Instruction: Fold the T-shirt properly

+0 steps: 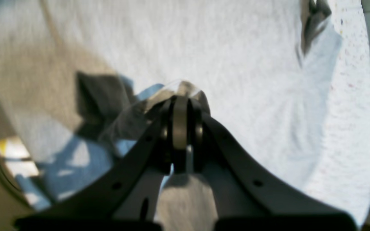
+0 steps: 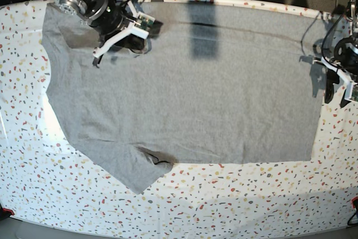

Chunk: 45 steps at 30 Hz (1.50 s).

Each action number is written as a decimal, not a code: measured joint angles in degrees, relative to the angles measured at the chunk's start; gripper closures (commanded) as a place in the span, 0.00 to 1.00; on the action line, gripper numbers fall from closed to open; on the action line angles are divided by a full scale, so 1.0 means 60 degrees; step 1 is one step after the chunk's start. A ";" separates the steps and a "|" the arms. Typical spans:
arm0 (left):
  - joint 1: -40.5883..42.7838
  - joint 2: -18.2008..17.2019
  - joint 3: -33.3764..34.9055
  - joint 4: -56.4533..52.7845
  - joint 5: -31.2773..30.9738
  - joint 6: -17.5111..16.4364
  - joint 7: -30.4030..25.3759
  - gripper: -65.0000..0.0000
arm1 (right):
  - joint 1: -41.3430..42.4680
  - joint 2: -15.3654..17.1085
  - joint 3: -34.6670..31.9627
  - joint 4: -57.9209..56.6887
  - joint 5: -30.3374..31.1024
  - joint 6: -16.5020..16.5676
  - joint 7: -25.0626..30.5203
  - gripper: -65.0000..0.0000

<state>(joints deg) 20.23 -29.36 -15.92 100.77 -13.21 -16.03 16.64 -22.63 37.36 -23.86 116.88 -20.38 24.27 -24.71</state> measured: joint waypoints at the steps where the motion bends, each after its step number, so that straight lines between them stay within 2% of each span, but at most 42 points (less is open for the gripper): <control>1: 0.0007 0.0004 0.0000 0.0000 0.0000 0.0000 -0.0007 0.60 | 0.0076 -0.0142 0.0000 -0.0135 0.0062 0.0000 0.0047 1.00; 12: 0.0011 0.0000 0.0000 0.0000 0.0004 -0.0004 -0.0251 0.60 | 0.0149 -0.1483 0.0004 -0.0404 0.0262 0.0066 0.0055 1.00; 16: 0.0011 0.0000 0.0000 0.0000 0.0004 0.0000 -0.0248 0.60 | 0.0149 -0.1963 0.0011 -0.0404 0.0987 0.0062 0.0029 1.00; 19: 0.0015 0.0004 0.0000 0.0000 0.0004 -0.0004 -0.0244 0.60 | 0.0153 -0.2157 0.0011 -0.0404 0.0958 0.0058 -0.0146 1.00; 20: 0.0015 0.0000 0.0000 0.0000 0.0004 -0.0004 -0.0248 0.60 | 0.0175 -0.2164 0.0011 -0.0404 0.0958 0.0062 -0.0229 1.00; 24: 0.0015 0.0004 0.0000 0.0000 0.0007 -0.0004 -0.0248 0.60 | 0.0229 -0.2211 0.0011 -0.0408 0.0951 0.0058 -0.0393 0.69; 26: 0.0015 0.0000 0.0000 0.0000 0.0004 -0.0004 -0.0248 0.60 | 0.0229 -0.2211 0.0011 -0.0408 0.0958 0.0058 -0.0393 0.59; 27: 0.0015 0.0004 0.0000 0.0000 0.0004 -0.0004 -0.0248 0.60 | 0.0229 -0.2208 0.0011 -0.0408 0.0958 0.0062 -0.0401 0.57; 30: 0.0015 0.0000 0.0000 0.0000 0.0007 -0.0004 -0.0208 0.60 | 0.0240 -0.2208 0.0011 -0.0401 0.0965 -0.0062 -0.0382 0.57; 34: 0.0015 0.0000 0.0000 0.0000 0.0004 -0.0004 -0.0211 0.60 | 0.0229 -0.2211 0.0073 -0.0015 0.0947 -0.1333 -0.0386 0.57; 36: 0.0015 0.0004 0.0000 0.0000 0.0004 -0.0004 -0.0211 0.60 | 0.0251 -0.2215 0.0350 0.0131 0.0958 -0.1800 -0.0357 0.57; 40: 0.0011 0.0004 0.0000 0.0000 0.0004 -0.0004 -0.0211 0.60 | 0.0248 -0.2215 0.1341 0.0157 0.1009 -0.1861 -0.0594 0.57; 43: -0.0058 0.0004 0.0000 0.0000 0.0004 -0.0004 -0.0211 0.60 | 0.0248 -0.2171 0.2087 0.0157 0.1807 -0.1854 -0.0718 0.57; 45: -0.0229 0.0004 0.0000 0.0000 0.0004 -0.0069 -0.0208 0.60 | 0.0244 -0.2120 0.2510 0.0157 0.2320 -0.1639 -0.0801 0.57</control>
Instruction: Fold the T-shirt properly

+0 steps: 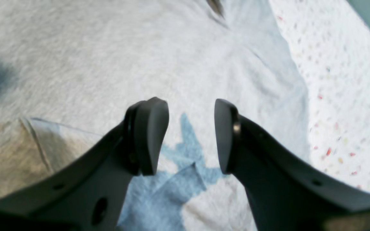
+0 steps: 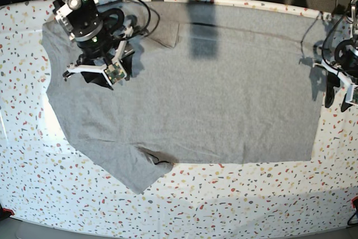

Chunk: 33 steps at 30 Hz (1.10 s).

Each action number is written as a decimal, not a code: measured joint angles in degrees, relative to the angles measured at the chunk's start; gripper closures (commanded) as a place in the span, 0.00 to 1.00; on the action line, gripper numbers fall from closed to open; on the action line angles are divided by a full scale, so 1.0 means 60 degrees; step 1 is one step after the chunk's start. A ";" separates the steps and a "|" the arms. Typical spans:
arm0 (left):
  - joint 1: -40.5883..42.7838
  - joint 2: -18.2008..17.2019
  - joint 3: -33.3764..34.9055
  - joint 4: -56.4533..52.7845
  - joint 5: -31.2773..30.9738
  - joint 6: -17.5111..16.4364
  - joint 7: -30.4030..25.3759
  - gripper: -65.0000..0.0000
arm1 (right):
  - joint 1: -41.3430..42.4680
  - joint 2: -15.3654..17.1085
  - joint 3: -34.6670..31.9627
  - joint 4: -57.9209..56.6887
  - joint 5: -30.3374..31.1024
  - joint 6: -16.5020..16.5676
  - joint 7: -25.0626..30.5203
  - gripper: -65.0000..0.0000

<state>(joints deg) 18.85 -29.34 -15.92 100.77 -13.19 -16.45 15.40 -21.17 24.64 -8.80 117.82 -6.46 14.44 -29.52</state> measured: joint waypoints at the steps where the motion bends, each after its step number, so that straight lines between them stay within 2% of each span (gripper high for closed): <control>1: -0.0109 0.0000 0.0000 0.0000 0.0000 -0.0015 -0.0004 0.60 | -0.0007 0.0036 0.0197 0.0000 0.0226 0.0142 -0.0022 0.57; 6: -0.0641 0.0000 0.0000 0.0000 -0.0004 -0.0069 0.0011 0.60 | 0.0153 0.0098 0.1184 -0.0135 0.1027 0.0510 -0.0324 0.57; 7: -0.0772 0.0000 0.0000 -0.0036 -0.0022 -0.0076 0.0000 0.60 | 0.0270 0.0098 0.1337 -0.0197 0.1169 0.0743 -0.0528 0.57; 10: -0.1337 0.0000 0.0000 -0.0630 -0.0605 -0.0149 -0.0022 0.60 | 0.0616 0.0098 0.1570 -0.0200 0.1810 0.0951 -0.1005 0.57; 14: -0.2521 0.0022 -0.0018 -0.2481 -0.1129 -0.1290 0.0193 0.60 | 0.0954 0.0098 0.1606 -0.0200 0.1934 0.1005 -0.1158 0.57; 16: -0.3315 0.0076 -0.0025 -0.3603 -0.1224 -0.1515 0.0211 0.60 | 0.0994 0.0076 0.1603 -0.0200 0.1934 0.1038 -0.1024 0.57; 19: -0.4670 0.0066 -0.0040 -0.5195 -0.1235 -0.2273 0.0353 0.60 | 0.1158 0.0080 0.1606 -0.0211 0.2142 0.1075 -0.1016 0.57; 22: -0.6076 0.0240 -0.0058 -0.6827 -0.1209 -0.2659 0.0787 0.60 | 0.1457 0.0073 0.1603 -0.0557 0.2186 0.1082 -0.0984 0.57; 25: -0.7348 0.0532 -0.0047 -0.8765 -0.1188 -0.2805 0.0685 0.60 | 0.1687 0.0076 0.1614 -0.1060 0.2142 0.1075 -0.1031 0.57; 28: -0.8619 0.0703 -0.0055 -1.1012 -0.0459 -0.2896 0.0025 0.60 | 0.1810 0.0076 0.1614 -0.1406 0.2127 0.1078 -0.1209 0.57; 33: -1.0666 0.0612 -0.0091 -1.4535 0.2259 -0.2892 -0.1690 0.60 | 0.1836 0.0073 0.1621 -0.1479 0.2109 0.1075 -0.1239 0.57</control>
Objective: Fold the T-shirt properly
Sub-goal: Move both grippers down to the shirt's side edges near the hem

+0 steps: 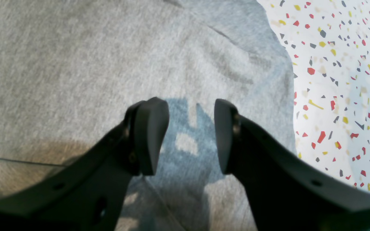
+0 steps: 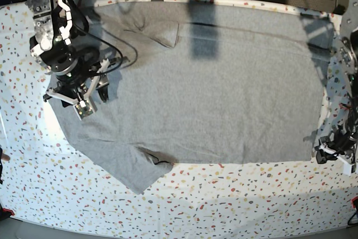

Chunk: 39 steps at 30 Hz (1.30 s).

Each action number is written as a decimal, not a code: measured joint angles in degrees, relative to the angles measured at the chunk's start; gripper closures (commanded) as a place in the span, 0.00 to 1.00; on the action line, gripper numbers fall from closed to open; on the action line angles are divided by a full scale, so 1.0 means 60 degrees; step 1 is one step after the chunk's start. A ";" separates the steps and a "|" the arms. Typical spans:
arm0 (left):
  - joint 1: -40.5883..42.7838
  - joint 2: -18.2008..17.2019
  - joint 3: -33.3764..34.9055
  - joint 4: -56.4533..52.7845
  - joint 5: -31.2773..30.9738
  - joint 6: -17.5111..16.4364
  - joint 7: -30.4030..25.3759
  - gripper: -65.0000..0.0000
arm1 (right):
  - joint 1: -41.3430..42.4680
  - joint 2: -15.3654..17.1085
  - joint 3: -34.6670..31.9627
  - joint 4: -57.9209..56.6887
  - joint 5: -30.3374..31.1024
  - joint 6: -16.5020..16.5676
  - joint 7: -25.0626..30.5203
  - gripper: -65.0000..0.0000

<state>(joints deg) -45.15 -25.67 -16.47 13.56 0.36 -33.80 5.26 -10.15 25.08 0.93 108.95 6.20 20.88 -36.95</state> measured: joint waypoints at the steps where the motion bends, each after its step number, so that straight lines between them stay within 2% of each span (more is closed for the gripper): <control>1: -0.0284 -0.0018 0.0007 -0.0583 0.0284 0.0025 -0.0353 0.60 | 0.0000 0.0000 0.0000 0.0000 0.0000 0.0004 -0.0004 0.57; 4: -0.0710 0.0029 0.0011 -0.1963 0.1242 0.0109 -0.1184 0.60 | 0.0000 0.0000 0.0000 0.0000 0.0000 0.0004 -0.0007 0.57; 7: -0.0579 0.0208 0.0011 -0.2269 0.2120 0.0976 -0.1351 0.60 | -0.0004 0.0000 0.0000 0.0000 0.0000 0.0004 -0.0025 0.57; 8: -0.0576 0.0229 0.0011 -0.2269 0.2277 0.1049 -0.1395 0.60 | -0.0004 0.0000 0.0000 0.0000 0.0000 0.0000 -0.0033 0.57; 12: -0.0652 0.0313 0.0011 -0.2269 0.2299 0.1038 -0.1610 0.60 | 0.0000 0.0000 0.0000 0.0000 0.0000 0.0000 -0.0124 0.57; 17: -0.0517 0.0561 0.0011 -0.2269 0.2368 0.1031 -0.1351 0.60 | -0.0004 0.0000 0.0000 0.0000 0.0000 0.0004 -0.0761 0.57; 22: -0.0219 0.0692 0.0007 -0.2269 0.2514 0.1031 -0.1763 0.60 | -0.0004 -0.0004 0.0000 0.0000 0.0000 0.0000 -0.0754 0.57; 28: -0.0120 0.0736 0.0007 -0.2269 0.2510 0.1035 -0.1858 0.77 | 0.0051 -0.0004 0.0000 0.0000 0.0000 0.0073 -0.0754 0.57; 34: -0.0091 0.0623 0.0000 -0.2269 0.2510 0.1031 -0.2044 0.70 | 0.0160 0.0000 0.0000 0.0000 0.0000 0.0164 -0.0758 0.57; 39: -0.0117 0.0328 0.0000 -0.2269 0.2517 0.0962 -0.2259 0.70 | 0.0208 -0.0004 0.0000 0.0000 0.0000 0.0251 -0.0754 0.57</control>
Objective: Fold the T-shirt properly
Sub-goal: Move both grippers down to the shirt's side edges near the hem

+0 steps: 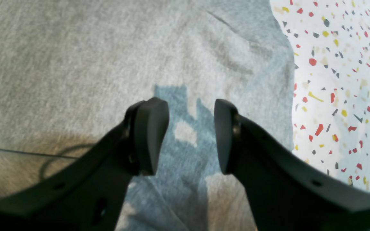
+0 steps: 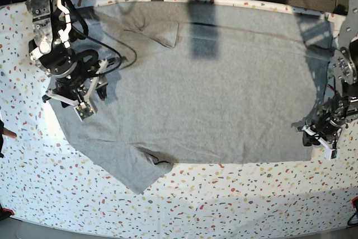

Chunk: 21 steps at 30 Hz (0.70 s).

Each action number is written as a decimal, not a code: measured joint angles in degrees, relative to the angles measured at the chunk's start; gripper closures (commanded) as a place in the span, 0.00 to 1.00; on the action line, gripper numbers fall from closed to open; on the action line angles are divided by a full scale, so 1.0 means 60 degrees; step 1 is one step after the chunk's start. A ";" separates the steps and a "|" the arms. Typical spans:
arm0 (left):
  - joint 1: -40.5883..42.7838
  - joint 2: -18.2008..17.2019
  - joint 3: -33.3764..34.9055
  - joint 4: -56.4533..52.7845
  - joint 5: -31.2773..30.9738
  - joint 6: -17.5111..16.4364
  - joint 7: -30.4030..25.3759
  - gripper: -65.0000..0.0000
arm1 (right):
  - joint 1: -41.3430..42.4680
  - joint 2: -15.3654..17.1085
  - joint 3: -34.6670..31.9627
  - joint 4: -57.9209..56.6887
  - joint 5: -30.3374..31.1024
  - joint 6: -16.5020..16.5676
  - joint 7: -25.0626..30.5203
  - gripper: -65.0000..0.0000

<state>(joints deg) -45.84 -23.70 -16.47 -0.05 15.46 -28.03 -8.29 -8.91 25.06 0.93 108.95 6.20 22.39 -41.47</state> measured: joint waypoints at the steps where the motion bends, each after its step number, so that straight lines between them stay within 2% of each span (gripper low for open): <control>1: 0.0011 -0.0018 0.0000 0.0000 0.0004 0.0004 -0.0022 0.70 | -0.0004 0.0000 0.0000 0.0000 0.0000 -0.0004 0.0004 0.57; 9: 0.0026 -0.0047 0.0000 0.0000 0.0033 0.0076 -0.0062 0.70 | -0.0004 0.0000 0.0000 0.0000 0.0000 0.0000 -0.0149 0.57; 15: 0.0047 -0.0047 0.0000 0.0000 0.0098 0.0667 -0.0357 0.70 | -0.0004 0.0000 0.0000 0.0000 0.0000 0.0000 -0.0186 0.57; 21: 0.0051 -0.0047 0.0000 0.0000 0.0102 0.0678 -0.0561 0.70 | 0.0000 0.0000 0.0000 0.0000 0.0000 0.0000 -0.0186 0.57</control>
<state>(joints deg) -45.54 -23.99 -16.47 -0.05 16.08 -23.97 -11.66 -8.91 25.06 0.93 108.95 6.20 22.39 -42.59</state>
